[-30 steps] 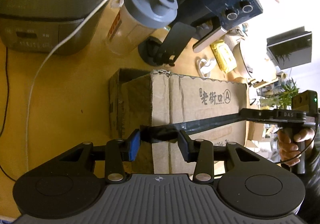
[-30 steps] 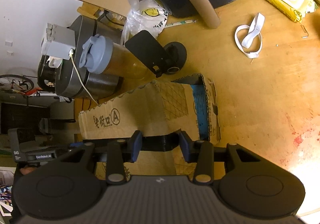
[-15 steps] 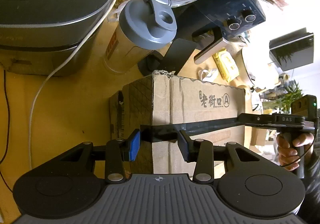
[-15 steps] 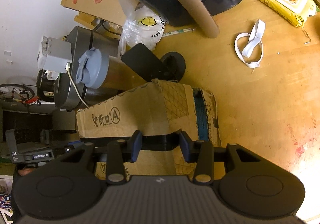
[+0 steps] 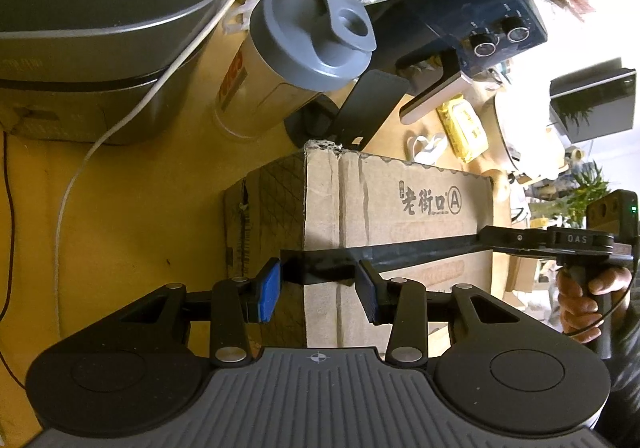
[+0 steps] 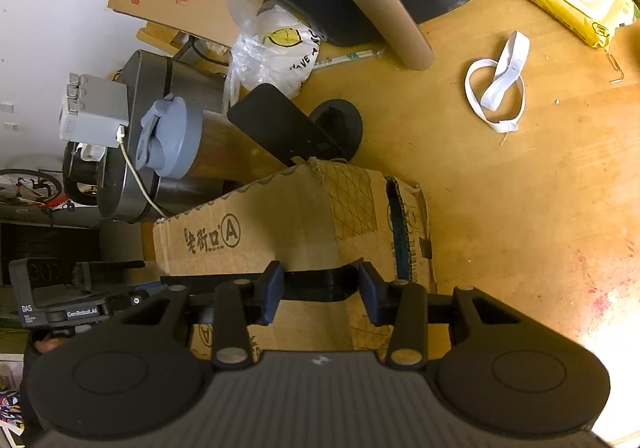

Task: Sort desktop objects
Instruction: 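Lift the closed box with both grippers and lower it onto the open box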

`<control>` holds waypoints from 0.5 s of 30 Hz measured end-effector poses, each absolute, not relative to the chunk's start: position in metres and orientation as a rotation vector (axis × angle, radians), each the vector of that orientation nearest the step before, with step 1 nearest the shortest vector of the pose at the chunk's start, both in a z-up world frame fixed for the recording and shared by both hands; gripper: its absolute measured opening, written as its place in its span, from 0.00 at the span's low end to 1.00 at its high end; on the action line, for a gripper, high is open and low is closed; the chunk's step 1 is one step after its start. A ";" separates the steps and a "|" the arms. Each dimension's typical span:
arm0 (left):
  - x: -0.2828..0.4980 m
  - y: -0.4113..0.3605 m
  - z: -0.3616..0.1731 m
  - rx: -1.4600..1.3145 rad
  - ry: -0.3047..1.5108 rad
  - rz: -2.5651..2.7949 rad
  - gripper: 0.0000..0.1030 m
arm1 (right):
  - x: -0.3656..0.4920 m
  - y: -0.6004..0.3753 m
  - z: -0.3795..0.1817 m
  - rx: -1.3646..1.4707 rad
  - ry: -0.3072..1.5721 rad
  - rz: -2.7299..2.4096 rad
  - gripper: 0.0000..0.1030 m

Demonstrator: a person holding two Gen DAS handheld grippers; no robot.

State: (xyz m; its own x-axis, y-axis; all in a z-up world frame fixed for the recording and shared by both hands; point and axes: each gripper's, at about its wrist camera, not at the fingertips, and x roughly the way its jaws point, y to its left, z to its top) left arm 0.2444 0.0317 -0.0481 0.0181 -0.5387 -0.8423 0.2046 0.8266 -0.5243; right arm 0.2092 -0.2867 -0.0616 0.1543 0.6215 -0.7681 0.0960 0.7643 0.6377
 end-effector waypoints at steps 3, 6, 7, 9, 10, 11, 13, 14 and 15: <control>0.246 0.029 -0.052 -0.286 1.452 -0.587 0.38 | 0.211 -0.287 -0.065 0.642 1.392 0.411 0.37; 0.246 0.028 -0.057 -0.285 1.460 -0.580 0.38 | 0.212 -0.287 -0.068 0.644 1.397 0.405 0.36; 0.246 0.028 -0.058 -0.285 1.462 -0.578 0.38 | 0.212 -0.287 -0.069 0.645 1.398 0.404 0.36; 0.247 0.029 -0.059 -0.296 1.461 -0.578 0.38 | 0.212 -0.287 -0.070 0.647 1.397 0.404 0.36; 0.247 0.030 -0.059 -0.300 1.462 -0.578 0.38 | 0.212 -0.287 -0.070 0.649 1.396 0.404 0.37; 0.247 0.030 -0.059 -0.300 1.462 -0.579 0.38 | 0.213 -0.287 -0.071 0.649 1.397 0.404 0.37; 0.247 0.030 -0.059 -0.295 1.460 -0.581 0.38 | 0.213 -0.287 -0.071 0.647 1.398 0.405 0.38; 0.247 0.030 -0.059 -0.295 1.459 -0.582 0.39 | 0.213 -0.286 -0.070 0.645 1.396 0.407 0.39; 0.247 0.030 -0.059 -0.296 1.455 -0.582 0.41 | 0.213 -0.287 -0.070 0.645 1.392 0.406 0.46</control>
State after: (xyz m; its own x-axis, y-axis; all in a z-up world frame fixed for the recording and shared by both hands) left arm 0.2473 0.0303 -0.0590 0.0113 -0.5380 -0.8428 0.1912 0.8285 -0.5263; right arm 0.2126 -0.2866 -0.0703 0.1513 0.6180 -0.7714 0.1061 0.7658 0.6343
